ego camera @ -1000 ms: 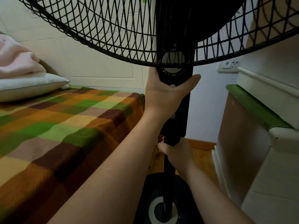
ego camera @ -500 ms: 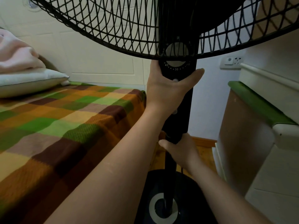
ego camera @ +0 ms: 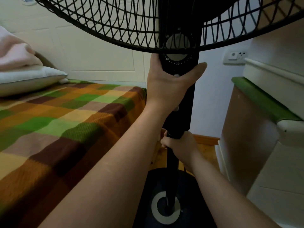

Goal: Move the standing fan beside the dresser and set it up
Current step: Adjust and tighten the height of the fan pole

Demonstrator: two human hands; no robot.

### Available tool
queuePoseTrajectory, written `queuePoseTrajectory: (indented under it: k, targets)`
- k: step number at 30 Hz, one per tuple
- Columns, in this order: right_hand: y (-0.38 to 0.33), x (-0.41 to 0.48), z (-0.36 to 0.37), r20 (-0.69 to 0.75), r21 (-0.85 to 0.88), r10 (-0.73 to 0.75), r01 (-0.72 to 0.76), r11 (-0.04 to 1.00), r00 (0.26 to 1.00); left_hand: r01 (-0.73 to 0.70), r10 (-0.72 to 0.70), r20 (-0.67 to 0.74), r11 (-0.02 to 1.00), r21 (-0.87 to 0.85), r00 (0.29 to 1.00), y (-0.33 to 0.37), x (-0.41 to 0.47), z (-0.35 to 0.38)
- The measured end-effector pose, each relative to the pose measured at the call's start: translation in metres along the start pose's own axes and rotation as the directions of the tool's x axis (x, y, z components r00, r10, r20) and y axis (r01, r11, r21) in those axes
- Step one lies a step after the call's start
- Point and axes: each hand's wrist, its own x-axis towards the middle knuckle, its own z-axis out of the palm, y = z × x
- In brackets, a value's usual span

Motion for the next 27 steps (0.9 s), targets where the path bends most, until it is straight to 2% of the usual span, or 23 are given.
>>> queuePoseTrajectory:
  k: [3,6,8,10,12,15,18,21,24,27]
  targets:
    - [0.007,-0.001,0.011,-0.097,0.015,-0.066,0.067,0.998,0.993,-0.001,0.001,0.006,1.000,0.006,1.000,0.000,0.000,0.000]
    - [0.013,-0.001,0.032,-0.358,-0.036,-0.149,0.145,0.989,0.922,-0.004,0.004,0.009,1.000,0.005,1.000,0.000,0.000,-0.001]
    - [0.013,-0.002,0.044,-0.499,-0.001,-0.113,0.130,0.992,0.859,-0.004,0.004,0.007,1.000,0.013,1.000,0.000,0.000,-0.001]
    - [0.017,0.000,0.047,-0.523,0.021,-0.097,0.127,0.992,0.847,-0.004,0.004,0.004,1.000,0.018,1.000,0.000,0.001,-0.001]
    - [0.021,0.001,0.041,-0.441,0.038,-0.134,0.167,0.985,0.887,0.001,-0.001,0.003,1.000,0.018,1.000,-0.001,0.001,0.000]
    - [0.022,0.000,0.019,-0.195,-0.005,-0.184,0.186,0.983,0.963,0.006,-0.006,-0.007,1.000,0.004,1.000,-0.001,0.001,0.000]
    - [0.014,0.006,-0.009,0.058,-0.158,-0.066,0.074,0.985,0.996,0.005,-0.005,-0.004,1.000,0.003,1.000,-0.001,0.002,0.000]
    - [-0.001,0.016,-0.027,0.222,-0.276,0.037,0.026,0.961,0.974,0.008,-0.007,-0.003,1.000,0.010,1.000,-0.001,0.002,0.001]
    - [-0.007,0.016,-0.026,0.307,-0.205,0.056,0.008,0.979,0.950,-0.002,0.002,-0.015,1.000,0.007,1.000,-0.003,0.003,0.001]
    - [0.002,0.010,-0.017,0.223,-0.082,0.053,-0.036,0.996,0.973,-0.016,0.016,-0.014,1.000,-0.001,1.000,-0.004,0.002,0.001]
